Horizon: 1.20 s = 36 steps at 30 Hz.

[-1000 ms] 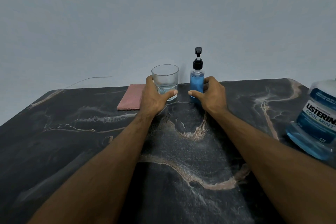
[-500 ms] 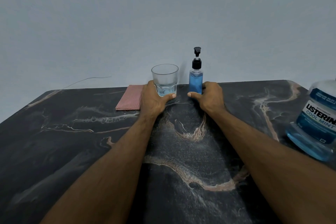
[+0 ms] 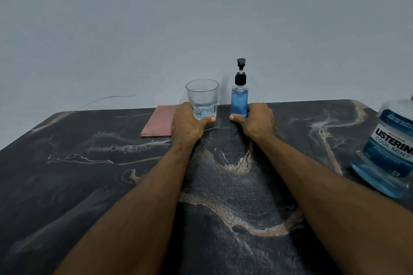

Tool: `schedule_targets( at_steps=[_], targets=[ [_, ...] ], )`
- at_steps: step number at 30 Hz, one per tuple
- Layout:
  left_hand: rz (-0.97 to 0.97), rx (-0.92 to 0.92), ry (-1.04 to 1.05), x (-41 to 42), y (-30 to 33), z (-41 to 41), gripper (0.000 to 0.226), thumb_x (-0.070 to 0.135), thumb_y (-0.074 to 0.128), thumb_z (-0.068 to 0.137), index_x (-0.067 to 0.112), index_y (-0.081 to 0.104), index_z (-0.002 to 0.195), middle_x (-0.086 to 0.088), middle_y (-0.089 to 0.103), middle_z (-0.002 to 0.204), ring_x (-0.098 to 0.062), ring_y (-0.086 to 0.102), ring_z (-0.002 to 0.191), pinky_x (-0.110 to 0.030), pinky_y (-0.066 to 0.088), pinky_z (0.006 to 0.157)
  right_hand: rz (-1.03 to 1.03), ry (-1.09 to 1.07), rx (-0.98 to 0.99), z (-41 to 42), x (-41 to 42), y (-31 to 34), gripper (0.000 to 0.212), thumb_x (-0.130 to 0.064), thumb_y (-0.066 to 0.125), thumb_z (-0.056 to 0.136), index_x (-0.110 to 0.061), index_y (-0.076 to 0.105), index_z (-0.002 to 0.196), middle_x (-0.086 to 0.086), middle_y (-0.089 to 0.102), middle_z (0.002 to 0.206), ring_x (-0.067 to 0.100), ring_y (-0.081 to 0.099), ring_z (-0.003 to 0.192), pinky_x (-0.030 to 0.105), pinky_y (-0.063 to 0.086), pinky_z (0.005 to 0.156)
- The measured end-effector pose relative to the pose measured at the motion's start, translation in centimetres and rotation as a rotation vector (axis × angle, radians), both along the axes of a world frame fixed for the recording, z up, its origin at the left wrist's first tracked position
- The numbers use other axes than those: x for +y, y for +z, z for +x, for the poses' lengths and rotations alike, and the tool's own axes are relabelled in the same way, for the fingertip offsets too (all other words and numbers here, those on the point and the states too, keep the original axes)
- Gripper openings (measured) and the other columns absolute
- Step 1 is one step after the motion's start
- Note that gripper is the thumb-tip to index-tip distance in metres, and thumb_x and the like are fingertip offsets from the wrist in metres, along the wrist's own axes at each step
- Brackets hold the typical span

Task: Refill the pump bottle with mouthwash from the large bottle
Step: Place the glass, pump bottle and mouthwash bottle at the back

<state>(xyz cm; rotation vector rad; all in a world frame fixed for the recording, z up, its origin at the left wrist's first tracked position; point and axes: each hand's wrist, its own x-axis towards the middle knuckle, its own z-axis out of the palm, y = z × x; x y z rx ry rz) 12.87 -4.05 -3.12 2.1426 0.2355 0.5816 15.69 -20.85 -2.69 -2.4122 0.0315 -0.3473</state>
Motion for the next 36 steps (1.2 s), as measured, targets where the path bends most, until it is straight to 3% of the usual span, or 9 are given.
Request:
schedule_targets(
  at_steps=[19,25,27,29,32,36],
  targets=[
    [0.0,0.036,0.01,0.0,0.0,0.3,0.066,0.04,0.084,0.066,0.01,0.056,0.119,-0.006,0.063,0.121,-0.022,0.059,0.109,-0.04,0.052,0.092,-0.007,-0.035,0.005,0.4,-0.1,-0.3,0.06,-0.049,0.071,0.081,-0.005,0.061,0.121,0.012,0.06,0.122,0.028,0.056,0.113,0.045,0.05,0.094],
    [0.055,0.114,-0.084,0.4,0.4,-0.1,0.079,0.038,0.086,0.064,0.009,0.047,0.125,-0.008,0.056,0.127,-0.025,0.054,0.116,-0.042,0.049,0.096,-0.017,-0.003,0.008,-0.1,-0.4,0.1,0.059,-0.045,0.075,0.078,-0.005,0.056,0.118,0.014,0.058,0.12,0.028,0.054,0.11,0.036,0.048,0.087],
    [0.041,0.167,-0.103,0.6,0.9,-0.9,0.085,0.036,0.085,0.066,0.006,0.039,0.131,-0.011,0.05,0.134,-0.027,0.049,0.122,-0.043,0.046,0.101,0.086,0.034,0.001,-1.0,-0.9,0.6,0.066,-0.036,0.077,0.079,-0.005,0.047,0.129,0.016,0.051,0.129,0.027,0.051,0.114,0.033,0.046,0.087],
    [0.03,0.211,-0.106,0.5,1.3,-2.2,0.095,0.036,0.084,0.069,0.005,0.029,0.14,-0.014,0.041,0.144,-0.029,0.041,0.131,-0.044,0.04,0.107,0.195,0.072,-0.013,-2.4,-1.4,0.9,0.078,-0.031,0.077,0.08,-0.008,0.035,0.142,0.016,0.044,0.137,0.027,0.049,0.121,0.034,0.045,0.097],
    [-0.026,0.196,-0.11,-0.2,1.3,-4.8,0.102,0.031,0.082,0.072,0.008,0.018,0.149,-0.013,0.031,0.153,-0.029,0.034,0.139,-0.043,0.034,0.112,0.238,0.085,-0.047,-5.1,-2.1,1.2,0.064,-0.031,0.073,0.084,-0.013,0.042,0.137,0.011,0.05,0.132,0.022,0.053,0.114,0.028,0.045,0.089],
    [-0.008,0.149,-0.147,-1.8,0.9,-9.0,0.083,0.03,0.079,0.076,0.013,0.033,0.142,-0.01,0.045,0.143,-0.024,0.046,0.128,-0.037,0.041,0.105,0.253,0.114,-0.089,-9.6,-4.0,1.3,0.035,-0.03,0.069,0.087,-0.018,0.055,0.117,0.003,0.058,0.113,0.015,0.058,0.099,0.025,0.047,0.083]
  ],
)
